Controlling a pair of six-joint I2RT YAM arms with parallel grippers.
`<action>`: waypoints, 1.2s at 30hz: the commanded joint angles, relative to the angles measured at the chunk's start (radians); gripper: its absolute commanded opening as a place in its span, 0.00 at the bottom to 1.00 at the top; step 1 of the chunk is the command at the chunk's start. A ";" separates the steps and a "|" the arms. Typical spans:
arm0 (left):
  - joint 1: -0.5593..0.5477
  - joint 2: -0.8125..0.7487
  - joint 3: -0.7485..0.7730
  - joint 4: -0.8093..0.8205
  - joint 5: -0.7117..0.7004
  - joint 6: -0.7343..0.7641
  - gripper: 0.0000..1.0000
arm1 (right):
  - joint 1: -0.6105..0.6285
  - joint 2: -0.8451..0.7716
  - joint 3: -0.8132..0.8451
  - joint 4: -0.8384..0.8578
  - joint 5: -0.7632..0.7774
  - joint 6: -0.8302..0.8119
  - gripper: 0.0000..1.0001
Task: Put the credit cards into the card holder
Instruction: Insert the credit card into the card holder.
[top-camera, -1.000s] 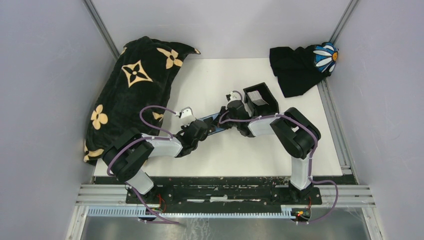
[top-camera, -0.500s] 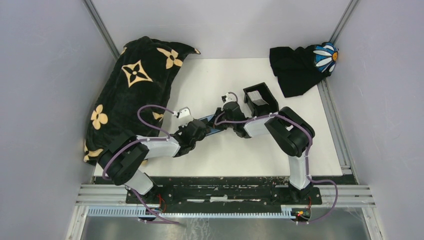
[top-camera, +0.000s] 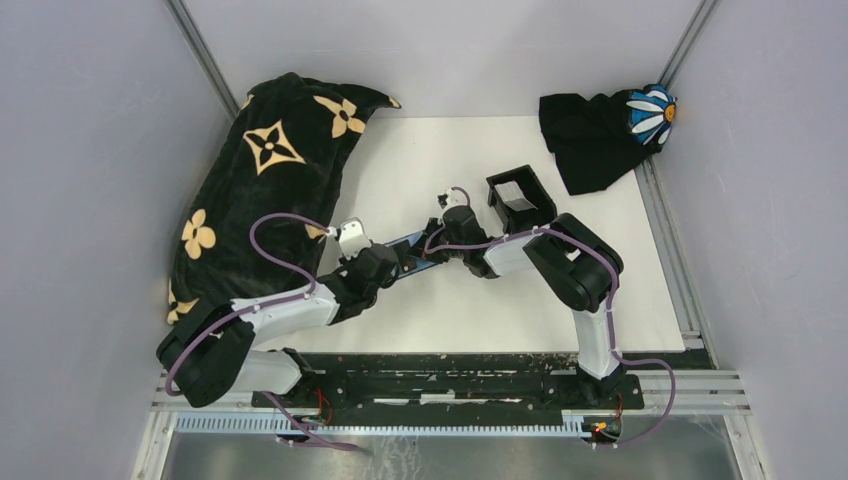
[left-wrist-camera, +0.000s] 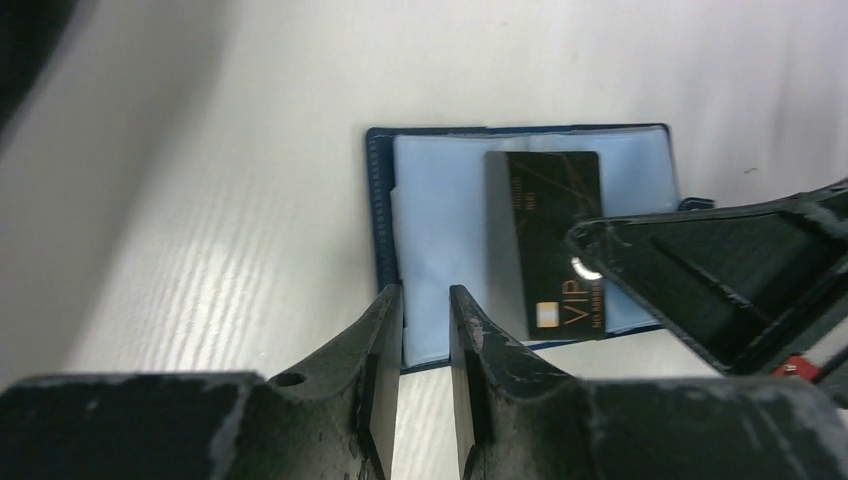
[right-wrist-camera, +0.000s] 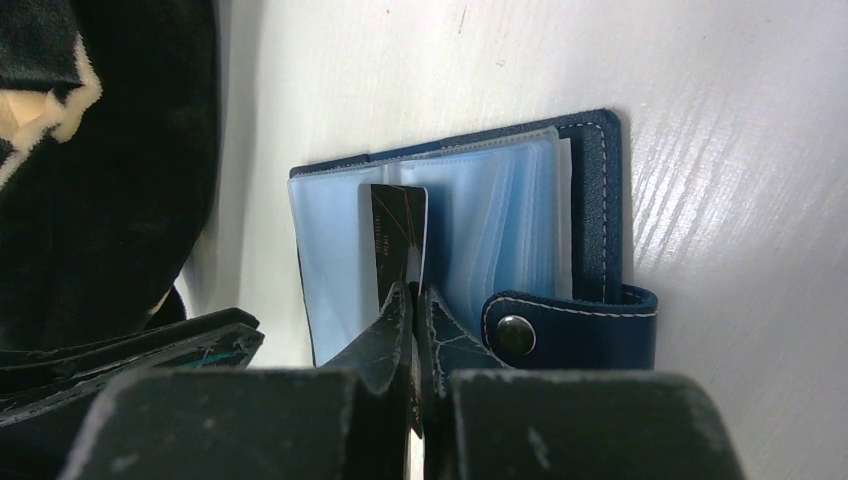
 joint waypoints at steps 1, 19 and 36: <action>0.002 -0.047 -0.051 -0.045 -0.099 -0.050 0.29 | 0.016 0.061 -0.025 -0.203 0.026 -0.061 0.01; 0.028 0.154 -0.051 0.010 -0.136 -0.103 0.03 | 0.023 0.054 0.017 -0.295 0.025 -0.119 0.01; 0.032 0.190 -0.054 0.164 -0.004 -0.043 0.03 | 0.071 0.072 0.053 -0.311 0.040 -0.108 0.01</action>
